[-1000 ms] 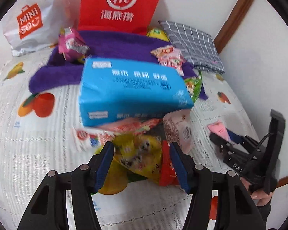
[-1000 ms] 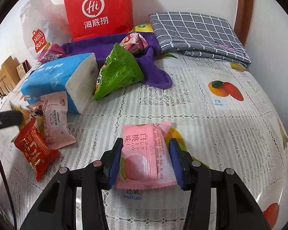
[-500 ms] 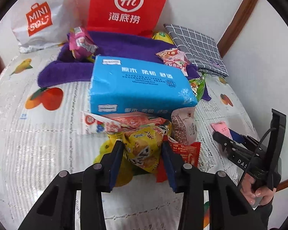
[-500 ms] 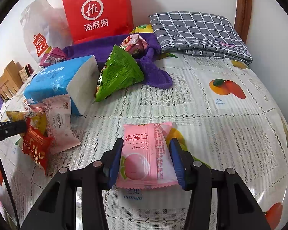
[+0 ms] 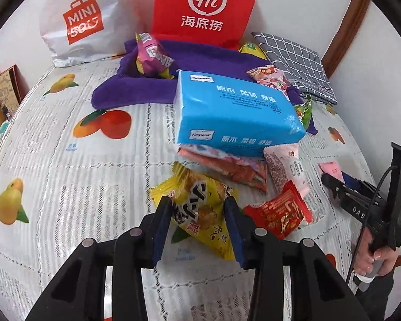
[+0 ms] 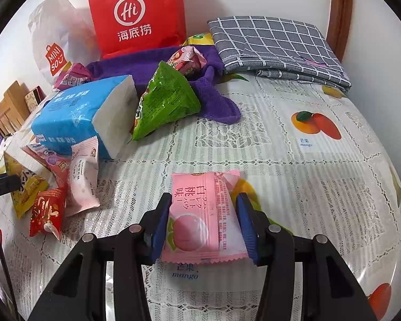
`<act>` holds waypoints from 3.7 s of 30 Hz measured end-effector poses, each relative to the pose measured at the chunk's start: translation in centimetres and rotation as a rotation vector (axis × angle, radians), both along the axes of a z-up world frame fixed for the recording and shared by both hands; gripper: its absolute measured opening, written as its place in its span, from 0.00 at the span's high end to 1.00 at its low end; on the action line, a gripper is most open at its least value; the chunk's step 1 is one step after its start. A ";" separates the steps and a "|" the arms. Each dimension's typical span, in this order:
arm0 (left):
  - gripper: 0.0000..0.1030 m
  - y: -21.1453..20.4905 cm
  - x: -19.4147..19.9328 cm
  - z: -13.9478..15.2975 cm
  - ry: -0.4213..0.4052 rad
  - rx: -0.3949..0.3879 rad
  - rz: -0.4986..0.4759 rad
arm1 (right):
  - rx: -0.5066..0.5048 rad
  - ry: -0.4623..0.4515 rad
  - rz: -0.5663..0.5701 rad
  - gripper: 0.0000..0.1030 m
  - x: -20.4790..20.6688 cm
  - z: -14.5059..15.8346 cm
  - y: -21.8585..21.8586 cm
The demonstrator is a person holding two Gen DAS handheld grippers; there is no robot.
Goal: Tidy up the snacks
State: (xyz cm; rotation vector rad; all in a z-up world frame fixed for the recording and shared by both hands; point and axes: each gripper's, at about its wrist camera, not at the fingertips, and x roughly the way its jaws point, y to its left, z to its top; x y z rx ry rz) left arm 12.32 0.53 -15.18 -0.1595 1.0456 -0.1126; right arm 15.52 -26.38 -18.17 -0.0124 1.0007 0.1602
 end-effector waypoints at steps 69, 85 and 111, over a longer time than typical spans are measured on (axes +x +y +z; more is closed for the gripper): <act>0.59 4.7 12.6 8.3 -0.131 -0.004 -0.098 | 0.042 -0.172 -0.021 0.56 10.9 12.1 9.5; 0.59 5.3 14.4 7.9 -0.124 -0.004 -0.089 | 0.047 -0.163 -0.030 0.56 13.6 10.9 9.8; 0.59 5.2 15.8 7.7 -0.133 0.024 -0.090 | 0.069 -0.146 -0.026 0.56 16.6 9.2 9.9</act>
